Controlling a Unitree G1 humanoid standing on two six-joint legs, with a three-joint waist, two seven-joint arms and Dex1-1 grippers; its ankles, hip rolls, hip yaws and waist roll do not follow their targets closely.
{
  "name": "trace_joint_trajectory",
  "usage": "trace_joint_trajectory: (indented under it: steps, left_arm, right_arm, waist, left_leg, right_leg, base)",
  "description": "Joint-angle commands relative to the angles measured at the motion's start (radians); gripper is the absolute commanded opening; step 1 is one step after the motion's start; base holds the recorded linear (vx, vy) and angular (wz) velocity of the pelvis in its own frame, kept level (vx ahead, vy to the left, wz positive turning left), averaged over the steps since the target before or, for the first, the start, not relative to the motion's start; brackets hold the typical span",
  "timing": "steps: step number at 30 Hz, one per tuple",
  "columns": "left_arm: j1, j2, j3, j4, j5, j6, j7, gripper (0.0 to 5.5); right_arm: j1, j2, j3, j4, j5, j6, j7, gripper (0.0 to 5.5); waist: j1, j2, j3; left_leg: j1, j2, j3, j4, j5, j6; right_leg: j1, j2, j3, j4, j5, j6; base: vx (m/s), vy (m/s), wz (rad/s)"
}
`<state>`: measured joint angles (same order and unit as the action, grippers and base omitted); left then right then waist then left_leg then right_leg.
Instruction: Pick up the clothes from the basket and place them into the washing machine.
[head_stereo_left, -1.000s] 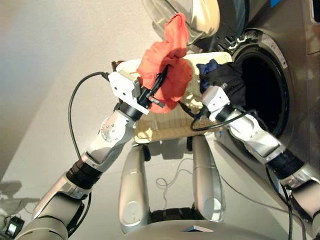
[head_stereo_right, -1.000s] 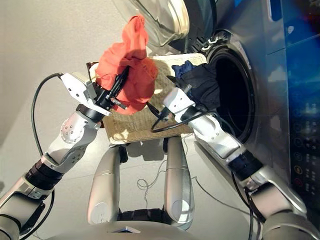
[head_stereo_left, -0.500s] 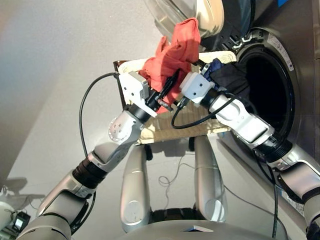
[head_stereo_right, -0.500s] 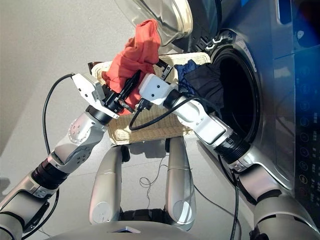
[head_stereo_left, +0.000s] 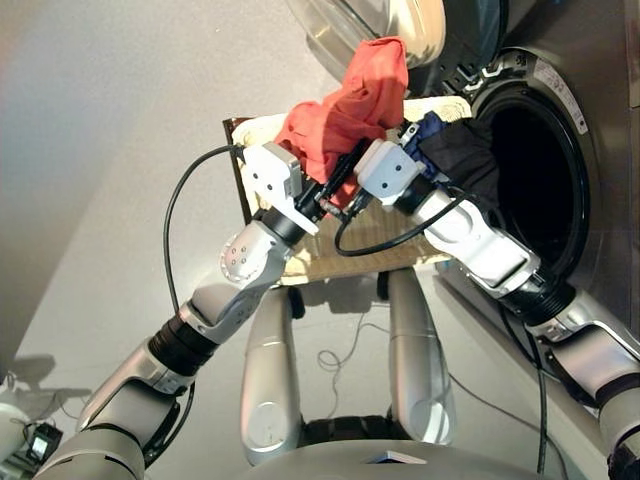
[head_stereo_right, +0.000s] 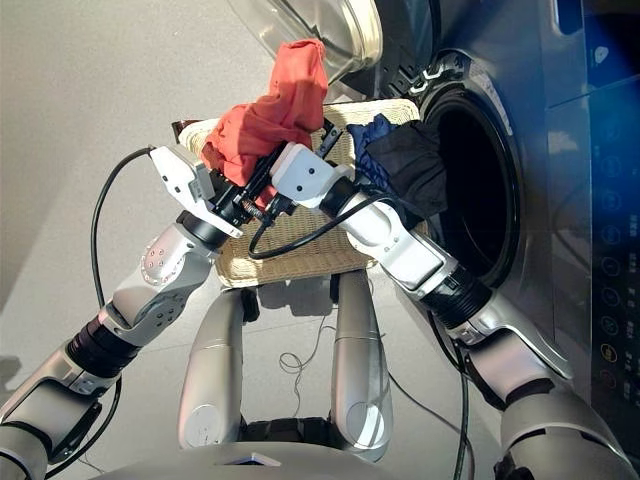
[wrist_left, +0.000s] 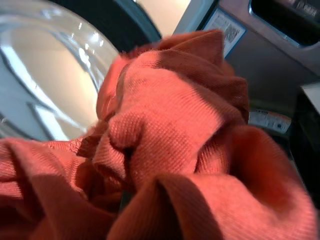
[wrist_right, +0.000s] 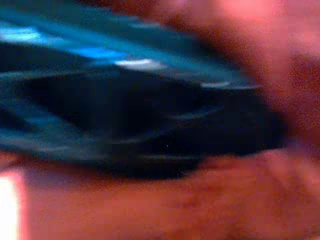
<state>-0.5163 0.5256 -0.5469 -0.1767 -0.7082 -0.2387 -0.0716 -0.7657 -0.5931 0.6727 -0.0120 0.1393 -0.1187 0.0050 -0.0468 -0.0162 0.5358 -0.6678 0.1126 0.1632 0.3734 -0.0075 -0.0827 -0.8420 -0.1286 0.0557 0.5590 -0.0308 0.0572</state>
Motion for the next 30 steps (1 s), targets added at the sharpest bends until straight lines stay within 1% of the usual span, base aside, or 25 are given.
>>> trace_joint_trajectory:
  steps: [1,10,11,12,14,15,16,17,18,23,29,30]
  left_arm:
    - [0.048,0.003,-0.027,-0.074,-0.012,-0.027,-0.013,0.00]
    - [0.040,0.016,-0.042,-0.053,-0.005,-0.038,0.005,0.00]
    - [0.040,0.015,-0.044,-0.052,-0.005,-0.039,0.007,1.45]
    - [0.038,0.016,-0.046,-0.051,-0.004,-0.040,0.009,2.20]
    - [0.033,0.014,-0.053,-0.047,-0.002,-0.042,0.011,2.74]
    - [0.030,0.015,-0.050,-0.044,-0.004,-0.044,0.014,3.30]
    - [0.030,0.015,-0.050,-0.044,-0.004,-0.044,0.014,4.10]
    - [0.030,0.015,-0.052,-0.043,-0.005,-0.044,0.013,5.13]
    - [0.030,0.013,-0.055,-0.039,-0.005,-0.046,0.015,5.50]
    - [0.023,0.004,-0.065,-0.026,-0.002,-0.053,0.028,5.50]
    - [0.006,-0.021,-0.084,-0.014,-0.004,-0.064,0.038,5.50]
    - [0.002,-0.030,-0.090,-0.011,-0.004,-0.065,0.036,5.50]
  right_arm:
    - [-0.060,0.048,-0.121,-0.205,-0.016,-0.136,-0.063,0.00]
    - [-0.063,0.087,-0.146,-0.195,-0.064,-0.169,-0.151,0.00]
    - [-0.063,0.090,-0.145,-0.193,-0.066,-0.171,-0.155,0.00]
    - [-0.063,0.094,-0.144,-0.192,-0.068,-0.174,-0.160,0.00]
    - [-0.067,0.106,-0.147,-0.182,-0.070,-0.184,-0.176,0.00]
    - [-0.058,0.114,-0.151,-0.170,-0.064,-0.183,-0.185,0.00]
    - [-0.058,0.114,-0.151,-0.170,-0.064,-0.184,-0.185,0.00]
    - [-0.050,0.121,-0.152,-0.164,-0.057,-0.188,-0.190,0.00]
    - [-0.040,0.130,-0.154,-0.154,-0.049,-0.191,-0.196,0.00]
    - [-0.007,0.165,-0.165,-0.089,-0.024,-0.197,-0.237,0.00]
    - [0.028,0.227,-0.215,0.099,-0.029,-0.207,-0.349,0.00]
    - [0.049,0.230,-0.234,0.153,-0.059,-0.202,-0.386,0.00]
  waist:
    - [-0.007,0.030,-0.016]
    - [-0.003,0.040,-0.016]
    - [-0.003,0.041,-0.016]
    - [-0.003,0.042,-0.016]
    - [-0.001,0.045,-0.016]
    - [-0.002,0.047,-0.016]
    - [-0.002,0.047,-0.016]
    - [-0.001,0.048,-0.016]
    - [-0.001,0.050,-0.016]
    - [0.003,0.056,-0.016]
    - [0.009,0.072,-0.016]
    - [0.009,0.077,-0.016]
  left_leg:
    - [-0.024,0.018,-0.005,0.086,-0.044,-0.004]
    - [-0.026,0.018,-0.001,0.095,-0.046,-0.002]
    - [-0.025,0.018,-0.001,0.095,-0.046,-0.001]
    - [-0.026,0.018,-0.001,0.097,-0.047,-0.001]
    - [-0.026,0.018,-0.001,0.098,-0.047,-0.001]
    - [-0.028,0.018,0.000,0.099,-0.046,-0.001]
    - [-0.028,0.018,0.000,0.099,-0.046,-0.001]
    - [-0.028,0.018,0.000,0.098,-0.045,-0.001]
    - [-0.029,0.018,-0.001,0.098,-0.044,0.000]
    - [-0.031,0.017,0.000,0.098,-0.043,0.001]
    - [-0.032,0.013,0.000,0.098,-0.042,0.002]
    - [-0.030,0.012,-0.002,0.105,-0.050,0.002]
  right_leg:
    - [0.064,-0.005,0.026,-0.073,0.020,0.079]
    - [0.060,-0.004,0.028,-0.065,0.018,0.081]
    - [0.060,-0.004,0.028,-0.064,0.018,0.080]
    - [0.059,-0.004,0.028,-0.061,0.018,0.080]
    - [0.059,-0.004,0.029,-0.060,0.018,0.079]
    - [0.057,-0.005,0.029,-0.060,0.018,0.079]
    - [0.057,-0.005,0.029,-0.060,0.018,0.079]
    - [0.056,-0.005,0.028,-0.060,0.018,0.079]
    - [0.055,-0.004,0.029,-0.059,0.018,0.079]
    - [0.053,-0.005,0.029,-0.059,0.019,0.081]
    - [0.055,-0.008,0.029,-0.062,0.020,0.083]
    - [0.059,-0.009,0.025,-0.056,0.011,0.082]
  base:
    - [0.000,0.000,0.000]
    - [0.000,0.000,0.000]
    - [0.000,0.000,0.000]
    - [0.000,0.000,0.000]
    - [0.000,0.000,0.000]
    - [0.000,0.000,0.000]
    - [0.000,0.000,0.000]
    - [0.000,0.000,0.000]
    - [0.000,0.000,0.000]
    - [0.000,0.000,0.000]
    - [0.000,0.000,0.000]
    - [0.000,0.000,0.000]
